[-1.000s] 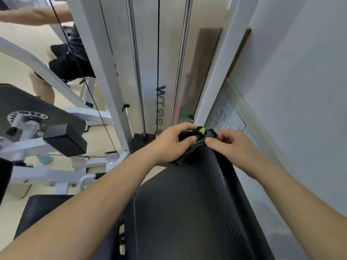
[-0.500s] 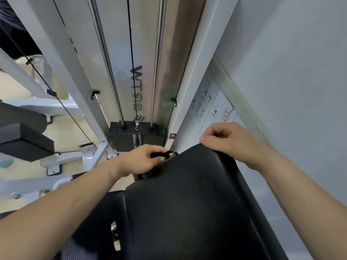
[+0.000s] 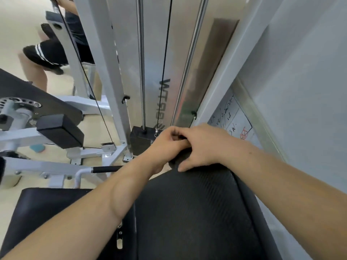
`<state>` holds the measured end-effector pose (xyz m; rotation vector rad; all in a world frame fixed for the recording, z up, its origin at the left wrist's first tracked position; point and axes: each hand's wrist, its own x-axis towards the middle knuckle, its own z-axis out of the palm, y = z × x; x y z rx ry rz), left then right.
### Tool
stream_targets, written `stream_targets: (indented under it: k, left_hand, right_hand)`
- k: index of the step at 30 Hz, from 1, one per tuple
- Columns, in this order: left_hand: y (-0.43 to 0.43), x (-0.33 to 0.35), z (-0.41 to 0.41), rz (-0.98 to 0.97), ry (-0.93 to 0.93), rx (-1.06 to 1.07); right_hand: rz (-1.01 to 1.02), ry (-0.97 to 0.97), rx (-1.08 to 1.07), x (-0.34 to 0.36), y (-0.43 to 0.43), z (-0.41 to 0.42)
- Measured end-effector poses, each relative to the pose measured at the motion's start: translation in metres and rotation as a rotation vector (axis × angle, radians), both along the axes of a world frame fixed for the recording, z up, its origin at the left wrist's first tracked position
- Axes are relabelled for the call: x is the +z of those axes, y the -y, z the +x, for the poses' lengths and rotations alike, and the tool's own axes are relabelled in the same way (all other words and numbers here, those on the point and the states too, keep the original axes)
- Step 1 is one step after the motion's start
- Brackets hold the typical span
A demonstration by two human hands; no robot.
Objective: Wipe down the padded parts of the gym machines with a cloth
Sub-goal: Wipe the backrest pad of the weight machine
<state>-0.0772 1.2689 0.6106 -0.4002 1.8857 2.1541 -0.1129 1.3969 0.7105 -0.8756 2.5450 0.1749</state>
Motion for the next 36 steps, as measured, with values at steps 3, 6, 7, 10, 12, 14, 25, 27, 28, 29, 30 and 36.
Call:
stream_targets:
  k: [3,6,7,10,12,14,25,27,28,29,30,36]
  left_hand:
    - [0.003,0.006,0.012,0.173,0.041,0.132]
    - [0.004,0.002,0.030,0.173,0.011,0.235]
    - [0.003,-0.001,0.038,0.133,0.001,0.262]
    - [0.005,-0.015,0.060,-0.081,0.040,0.340]
    - [0.009,-0.030,0.072,-0.216,0.084,0.382]
    - [0.013,-0.042,0.081,-0.332,0.130,0.376]
    - [0.069,-0.133,0.118,-0.447,0.300,0.348]
    - [0.081,-0.160,0.124,-0.483,0.337,0.334]
    - [0.084,-0.172,0.127,-0.501,0.341,0.317]
    - [0.087,-0.181,0.129,-0.523,0.345,0.291]
    - [0.090,-0.191,0.131,-0.539,0.360,0.263]
    - [0.104,-0.233,0.142,-0.568,0.428,0.164]
  right_hand:
    - [0.073,0.046,0.004,-0.004,-0.002,-0.005]
    - [0.062,0.145,-0.004,-0.002,-0.008,-0.008]
    - [0.044,0.152,0.008,0.003,-0.008,-0.010]
    - [0.053,0.191,-0.010,0.030,-0.008,-0.019]
    - [0.129,0.231,-0.015,0.038,-0.006,-0.021]
    - [0.238,0.183,0.055,0.028,0.005,-0.014]
    - [0.462,0.179,0.089,-0.111,0.108,0.023]
    - [0.428,0.226,0.048,-0.149,0.130,0.030]
    - [0.408,0.253,0.028,-0.167,0.138,0.032]
    - [0.386,0.284,0.008,-0.185,0.145,0.036]
    - [0.377,0.317,-0.008,-0.203,0.152,0.039]
    - [0.450,0.412,0.078,-0.229,0.174,0.030]
